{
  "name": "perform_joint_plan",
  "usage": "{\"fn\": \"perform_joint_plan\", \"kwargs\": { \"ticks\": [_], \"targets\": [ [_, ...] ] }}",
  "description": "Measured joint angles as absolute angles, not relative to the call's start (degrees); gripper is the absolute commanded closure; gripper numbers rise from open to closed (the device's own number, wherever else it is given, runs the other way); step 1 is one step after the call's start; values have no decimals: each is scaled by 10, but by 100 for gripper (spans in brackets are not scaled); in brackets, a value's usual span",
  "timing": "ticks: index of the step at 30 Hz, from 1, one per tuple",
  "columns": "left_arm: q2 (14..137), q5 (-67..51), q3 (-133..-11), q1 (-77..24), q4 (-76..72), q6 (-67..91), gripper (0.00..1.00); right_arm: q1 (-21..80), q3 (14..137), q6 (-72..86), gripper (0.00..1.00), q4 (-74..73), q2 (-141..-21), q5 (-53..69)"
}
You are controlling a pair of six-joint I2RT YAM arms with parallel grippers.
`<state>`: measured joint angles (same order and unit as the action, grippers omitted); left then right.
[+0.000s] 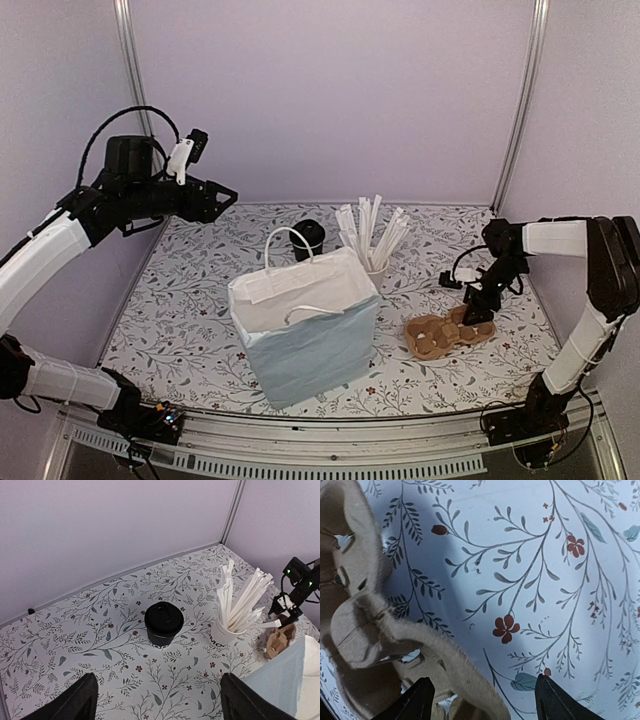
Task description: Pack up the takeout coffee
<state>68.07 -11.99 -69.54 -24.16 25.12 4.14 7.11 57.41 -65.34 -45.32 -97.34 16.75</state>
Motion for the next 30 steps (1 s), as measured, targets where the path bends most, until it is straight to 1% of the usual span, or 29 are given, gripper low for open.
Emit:
{"fn": "perform_joint_plan", "kwargs": {
  "ticks": [6,9,13,22,30],
  "targets": [
    [675,-129,-695,-240,252,45,14,74,585,-685,27,-505,-870,180],
    [674,-134,-694,-239,252,48,16,96,589,-705,33,-528,-843,191],
    [674,-149,-692,-239,251,58,18,145,585,-722,41,-550,-841,196],
    [674,-175,-692,-239,252,61,18,194,579,-743,41,-568,-870,180],
    [674,-176,-692,-239,253,62,18,206,554,-746,41,-552,-872,150]
  ]
}}
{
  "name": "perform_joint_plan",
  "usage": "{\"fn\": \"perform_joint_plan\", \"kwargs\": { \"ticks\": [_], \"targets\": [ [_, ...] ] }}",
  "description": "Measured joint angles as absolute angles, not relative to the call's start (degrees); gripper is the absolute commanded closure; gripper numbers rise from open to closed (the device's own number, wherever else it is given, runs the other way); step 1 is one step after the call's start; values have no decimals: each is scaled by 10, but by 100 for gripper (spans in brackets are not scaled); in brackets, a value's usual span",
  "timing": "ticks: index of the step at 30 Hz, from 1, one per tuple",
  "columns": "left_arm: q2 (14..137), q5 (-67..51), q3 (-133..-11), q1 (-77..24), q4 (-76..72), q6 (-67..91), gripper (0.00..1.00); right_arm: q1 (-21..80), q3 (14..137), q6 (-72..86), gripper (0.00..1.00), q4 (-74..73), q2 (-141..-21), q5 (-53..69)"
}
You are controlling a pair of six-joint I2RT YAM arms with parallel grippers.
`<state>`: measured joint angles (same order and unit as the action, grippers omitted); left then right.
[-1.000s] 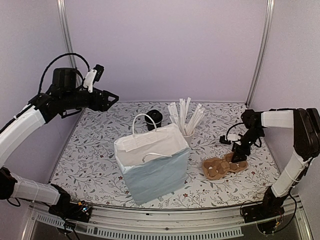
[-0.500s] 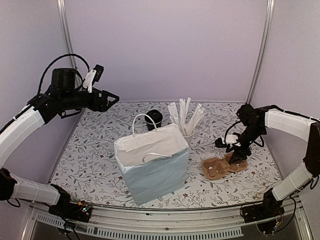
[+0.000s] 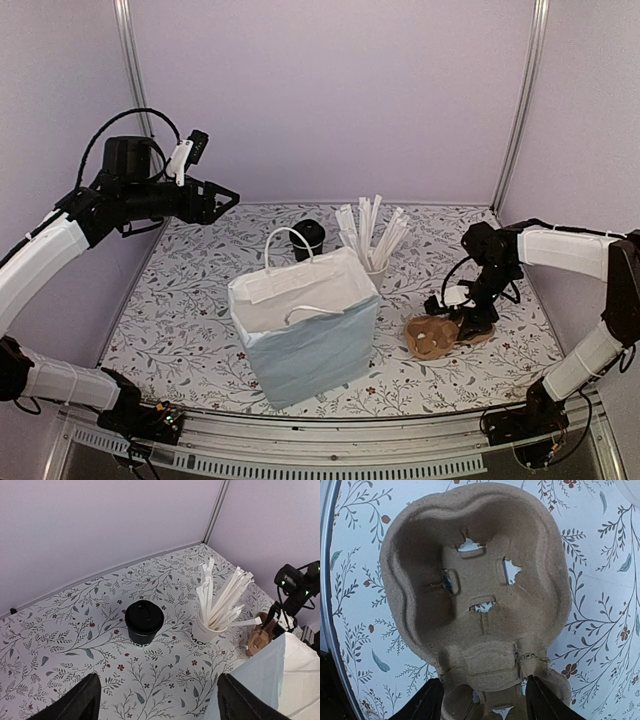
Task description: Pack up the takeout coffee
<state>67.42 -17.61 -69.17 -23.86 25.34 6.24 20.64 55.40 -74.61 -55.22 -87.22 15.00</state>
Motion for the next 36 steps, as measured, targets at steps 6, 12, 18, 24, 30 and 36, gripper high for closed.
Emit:
{"fn": "perform_joint_plan", "kwargs": {
  "ticks": [6,12,18,24,30,36],
  "targets": [
    [674,-180,-692,-238,253,65,18,208,554,-746,45,-533,-877,141],
    [674,-185,-692,-238,253,67,18,215,554,-746,49,-526,-888,140],
    [674,-190,-692,-238,251,71,18,218,551,-745,49,-521,-891,140],
    [674,-196,-691,-238,251,74,19,219,543,-745,53,-514,-891,134],
    [674,-204,-685,-238,246,80,19,221,540,-741,56,-502,-891,124],
    [663,-211,-674,-238,243,89,20,222,541,-731,59,-507,-884,126]
  ]
}}
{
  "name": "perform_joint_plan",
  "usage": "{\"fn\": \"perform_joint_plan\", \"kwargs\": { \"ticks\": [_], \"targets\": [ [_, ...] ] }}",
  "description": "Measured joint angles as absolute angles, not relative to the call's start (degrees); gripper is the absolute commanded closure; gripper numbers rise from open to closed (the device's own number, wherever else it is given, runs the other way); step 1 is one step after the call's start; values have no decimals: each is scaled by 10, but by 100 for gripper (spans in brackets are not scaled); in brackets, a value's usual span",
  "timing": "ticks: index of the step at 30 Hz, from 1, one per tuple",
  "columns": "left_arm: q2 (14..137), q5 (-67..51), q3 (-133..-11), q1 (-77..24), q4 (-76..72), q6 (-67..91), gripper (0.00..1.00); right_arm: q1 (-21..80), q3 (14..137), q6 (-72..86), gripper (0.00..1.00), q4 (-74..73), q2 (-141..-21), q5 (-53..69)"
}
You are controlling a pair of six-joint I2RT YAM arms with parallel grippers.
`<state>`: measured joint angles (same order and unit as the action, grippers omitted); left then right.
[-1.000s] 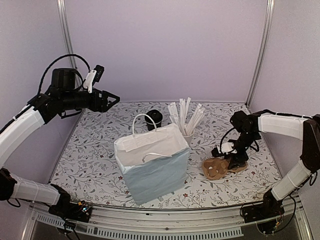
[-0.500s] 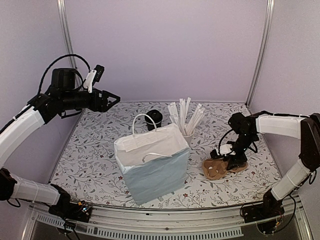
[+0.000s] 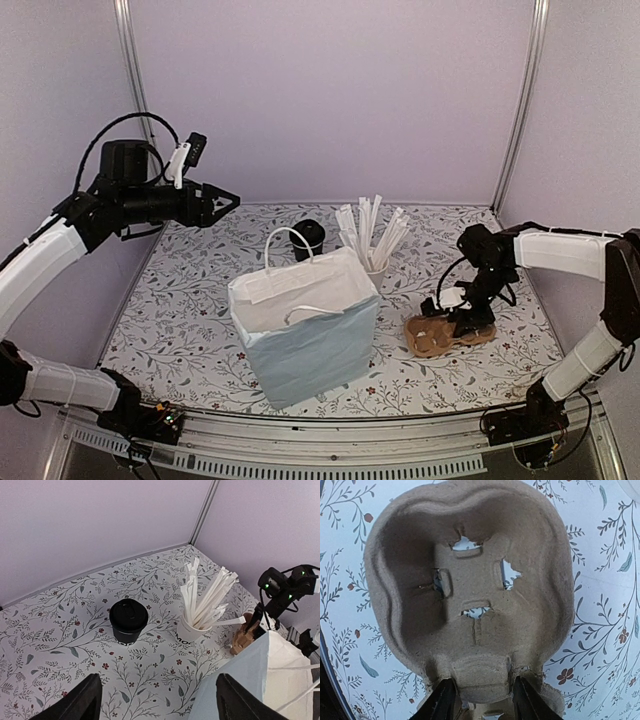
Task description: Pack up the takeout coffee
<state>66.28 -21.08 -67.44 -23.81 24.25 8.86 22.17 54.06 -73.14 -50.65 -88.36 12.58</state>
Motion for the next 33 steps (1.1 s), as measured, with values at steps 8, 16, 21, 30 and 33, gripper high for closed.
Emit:
{"fn": "perform_joint_plan", "kwargs": {
  "ticks": [8,16,21,30,33],
  "targets": [
    [633,-221,-666,-238,238,102,20,222,628,-712,60,-578,-852,168],
    [602,-234,-642,-238,237,121,22,222,705,-699,52,-606,-812,211],
    [589,-203,-605,-238,227,119,1,222,629,-693,6,-587,-801,192],
    [654,-29,-528,-205,84,69,20,188,605,-612,3,-434,-753,190],
    [699,-71,-517,-160,50,62,36,165,620,-574,28,-405,-758,220]
  ]
}}
